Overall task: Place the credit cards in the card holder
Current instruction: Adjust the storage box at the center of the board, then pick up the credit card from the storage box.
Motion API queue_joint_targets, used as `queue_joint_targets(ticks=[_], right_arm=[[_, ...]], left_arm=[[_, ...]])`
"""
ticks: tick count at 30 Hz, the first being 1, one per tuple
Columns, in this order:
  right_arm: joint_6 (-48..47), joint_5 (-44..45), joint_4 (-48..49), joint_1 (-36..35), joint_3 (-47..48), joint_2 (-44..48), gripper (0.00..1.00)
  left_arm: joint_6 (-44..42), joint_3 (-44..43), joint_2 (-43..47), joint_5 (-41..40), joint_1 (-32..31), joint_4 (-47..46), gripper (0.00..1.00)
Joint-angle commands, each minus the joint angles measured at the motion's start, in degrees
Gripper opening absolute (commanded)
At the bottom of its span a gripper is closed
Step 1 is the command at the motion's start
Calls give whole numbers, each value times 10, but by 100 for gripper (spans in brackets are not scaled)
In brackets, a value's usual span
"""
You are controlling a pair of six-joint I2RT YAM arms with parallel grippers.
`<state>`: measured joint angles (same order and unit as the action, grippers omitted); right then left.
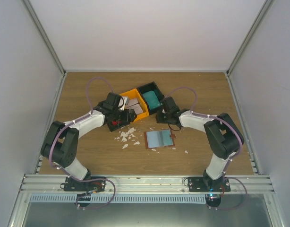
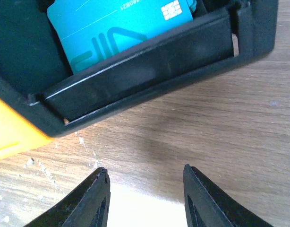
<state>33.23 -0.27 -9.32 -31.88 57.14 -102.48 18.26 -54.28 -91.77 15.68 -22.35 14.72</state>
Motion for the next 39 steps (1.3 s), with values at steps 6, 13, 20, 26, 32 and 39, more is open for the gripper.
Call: queue_joint_targets(ticks=[6, 13, 20, 26, 32, 39], right_arm=[[7, 6, 21, 7, -73, 93, 44], [2, -39, 31, 5, -114, 128, 43], [3, -63, 30, -2, -131, 133, 41], [9, -65, 25, -14, -145, 137, 40], [13, -64, 24, -19, -148, 136, 40], [11, -62, 22, -20, -141, 125, 40]], left_arm=[[-61, -46, 63, -30, -27, -1, 82], [-120, -178, -46, -81, -47, 82, 56], [-152, -300, -179, -173, -51, 149, 44], [-208, -353, -246, -123, -53, 185, 48], [-231, -369, -271, -109, -65, 215, 57], [-223, -369, -295, -112, -77, 235, 46]])
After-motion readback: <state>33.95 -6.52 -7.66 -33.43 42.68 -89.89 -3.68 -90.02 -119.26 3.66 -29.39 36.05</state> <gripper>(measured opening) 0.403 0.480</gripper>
